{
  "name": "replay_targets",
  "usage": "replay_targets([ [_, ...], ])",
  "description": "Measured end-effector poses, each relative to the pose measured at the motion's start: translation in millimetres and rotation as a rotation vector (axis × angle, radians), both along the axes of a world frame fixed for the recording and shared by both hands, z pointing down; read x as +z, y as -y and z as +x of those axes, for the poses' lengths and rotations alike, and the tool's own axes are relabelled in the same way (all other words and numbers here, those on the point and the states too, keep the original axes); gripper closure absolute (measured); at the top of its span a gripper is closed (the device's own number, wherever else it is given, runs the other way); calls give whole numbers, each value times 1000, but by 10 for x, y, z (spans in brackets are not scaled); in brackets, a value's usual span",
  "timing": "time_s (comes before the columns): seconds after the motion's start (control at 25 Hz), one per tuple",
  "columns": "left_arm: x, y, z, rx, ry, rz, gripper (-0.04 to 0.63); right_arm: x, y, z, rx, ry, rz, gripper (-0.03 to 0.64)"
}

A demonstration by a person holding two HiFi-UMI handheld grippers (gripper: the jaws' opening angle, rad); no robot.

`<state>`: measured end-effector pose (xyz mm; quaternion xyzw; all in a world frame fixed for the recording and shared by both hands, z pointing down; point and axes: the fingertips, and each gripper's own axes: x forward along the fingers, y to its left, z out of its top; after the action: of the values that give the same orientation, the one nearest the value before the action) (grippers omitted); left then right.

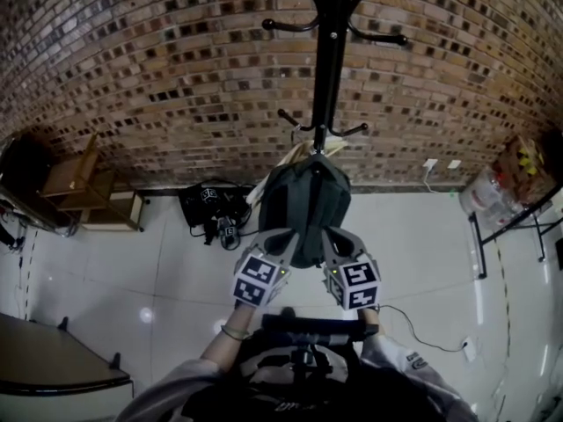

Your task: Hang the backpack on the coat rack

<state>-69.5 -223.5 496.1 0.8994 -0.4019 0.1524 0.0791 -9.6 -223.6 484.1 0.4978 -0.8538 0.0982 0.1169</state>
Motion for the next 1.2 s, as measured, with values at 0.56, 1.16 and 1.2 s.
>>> replay_targets([
  [0.56,-2,-927,469,-66,-21,-25,592,103,-1019,379,-97,3,-41,606],
  [1.16,-4,-1537,750,-57,1,-18,593,-2,-1565,442,-117,64,-4,607],
  [1.2,-17,-1560,743,-55,-1,-18,594,-9,-1595,421,-120,62,-4,607],
])
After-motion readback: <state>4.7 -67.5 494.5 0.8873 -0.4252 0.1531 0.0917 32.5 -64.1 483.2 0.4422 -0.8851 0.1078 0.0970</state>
